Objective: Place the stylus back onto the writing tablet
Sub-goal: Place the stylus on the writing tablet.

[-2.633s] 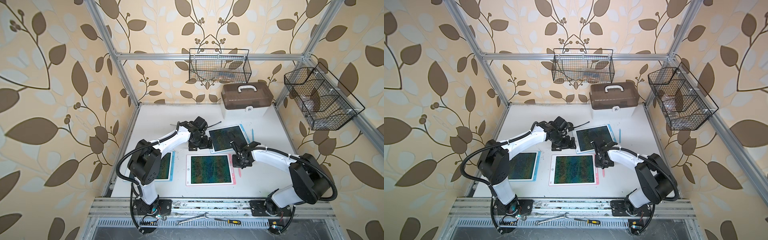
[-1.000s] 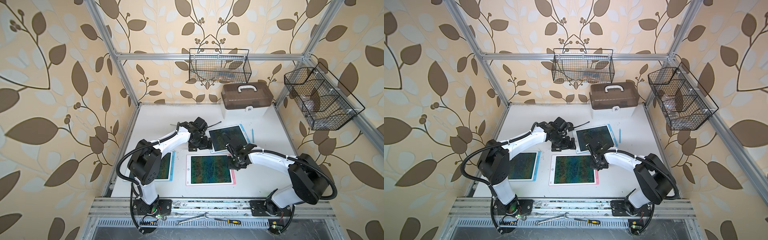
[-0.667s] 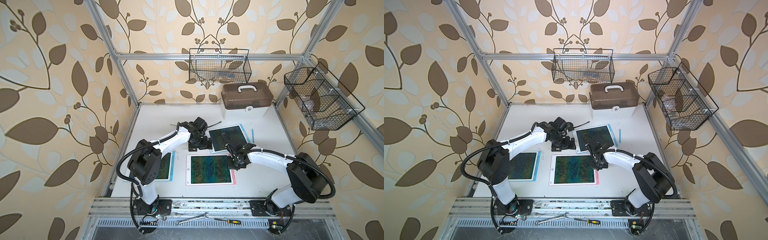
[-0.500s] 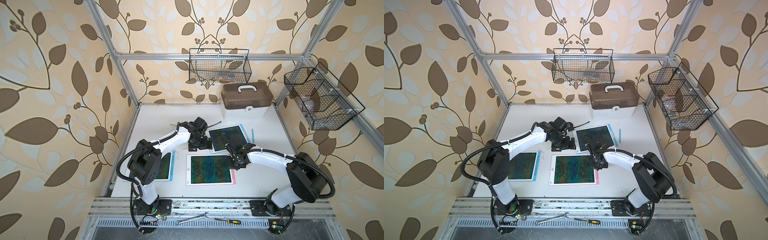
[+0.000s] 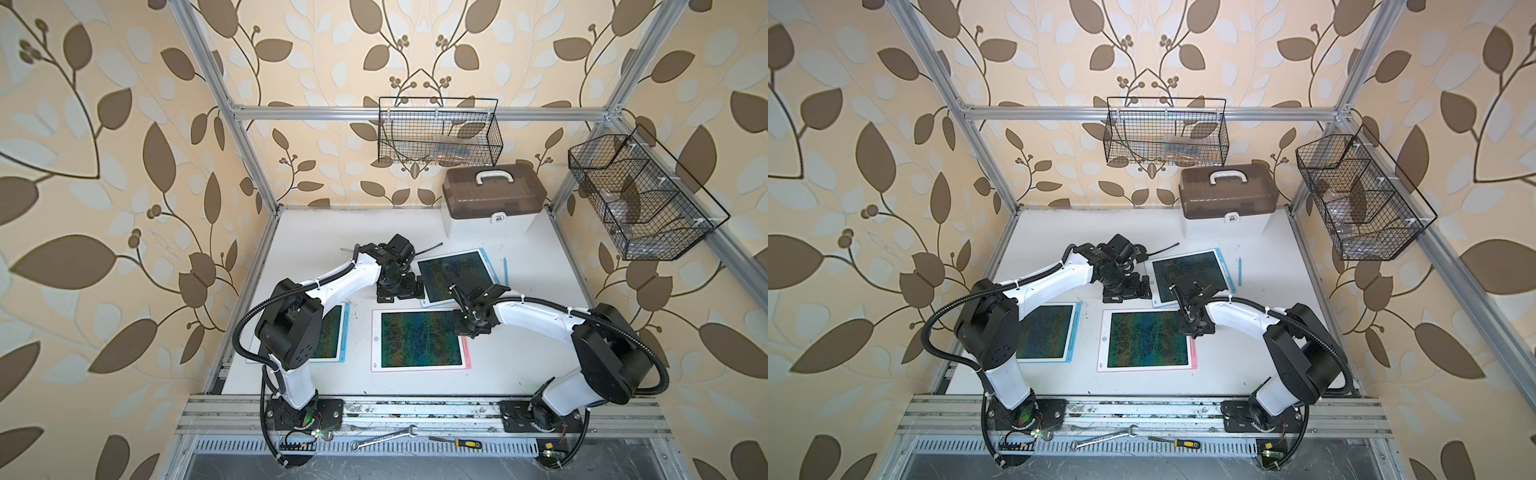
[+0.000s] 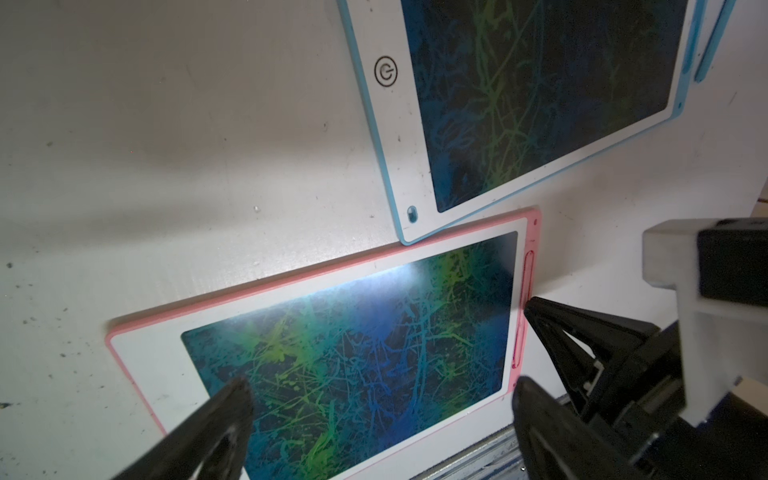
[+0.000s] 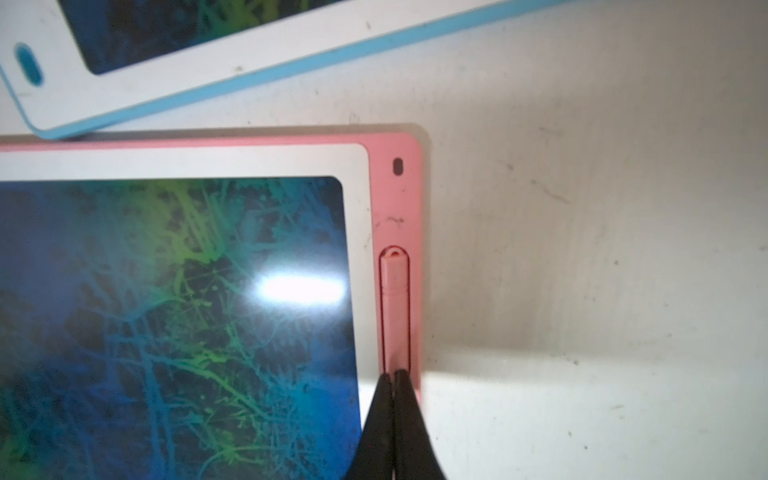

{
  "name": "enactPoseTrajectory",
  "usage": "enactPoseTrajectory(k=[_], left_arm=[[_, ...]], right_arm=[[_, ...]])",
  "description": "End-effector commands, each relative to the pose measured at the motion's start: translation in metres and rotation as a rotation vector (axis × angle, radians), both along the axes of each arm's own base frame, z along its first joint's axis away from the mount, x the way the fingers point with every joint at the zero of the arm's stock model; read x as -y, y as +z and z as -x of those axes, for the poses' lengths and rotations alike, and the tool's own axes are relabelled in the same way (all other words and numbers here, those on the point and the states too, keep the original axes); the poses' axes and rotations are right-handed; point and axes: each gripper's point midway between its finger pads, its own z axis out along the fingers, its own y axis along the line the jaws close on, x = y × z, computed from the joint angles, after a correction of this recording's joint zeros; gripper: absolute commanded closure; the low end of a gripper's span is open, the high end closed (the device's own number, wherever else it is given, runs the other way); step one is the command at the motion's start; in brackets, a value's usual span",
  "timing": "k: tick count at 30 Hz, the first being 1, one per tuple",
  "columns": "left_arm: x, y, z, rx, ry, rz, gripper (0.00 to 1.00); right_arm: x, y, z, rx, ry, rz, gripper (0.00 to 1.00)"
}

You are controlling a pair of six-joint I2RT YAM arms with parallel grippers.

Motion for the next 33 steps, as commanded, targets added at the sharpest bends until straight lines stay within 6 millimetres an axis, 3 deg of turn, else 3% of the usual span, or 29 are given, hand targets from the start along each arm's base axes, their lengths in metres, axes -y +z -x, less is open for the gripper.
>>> enactPoseTrajectory(k=[1,13,26,33], left_arm=[[-0.003,0.013,-0.003,0.022,0.009,0.015,0.02],[-0.004,0.013,-0.004,0.025,0.004,0.005,0.02],[-0.012,0.007,0.007,0.007,0.012,-0.007,0.02],[-0.014,0.007,0.008,0.002,0.016,-0.011,0.02]], right_arm=[[0.0,0.004,-0.004,0.005,-0.014,0.013,0.95],[0.006,0.026,0.002,0.026,0.0,0.021,0.62],[0.012,0.013,0.013,-0.052,0.009,0.04,0.65],[0.007,0.009,0.007,-0.063,0.019,0.029,0.7]])
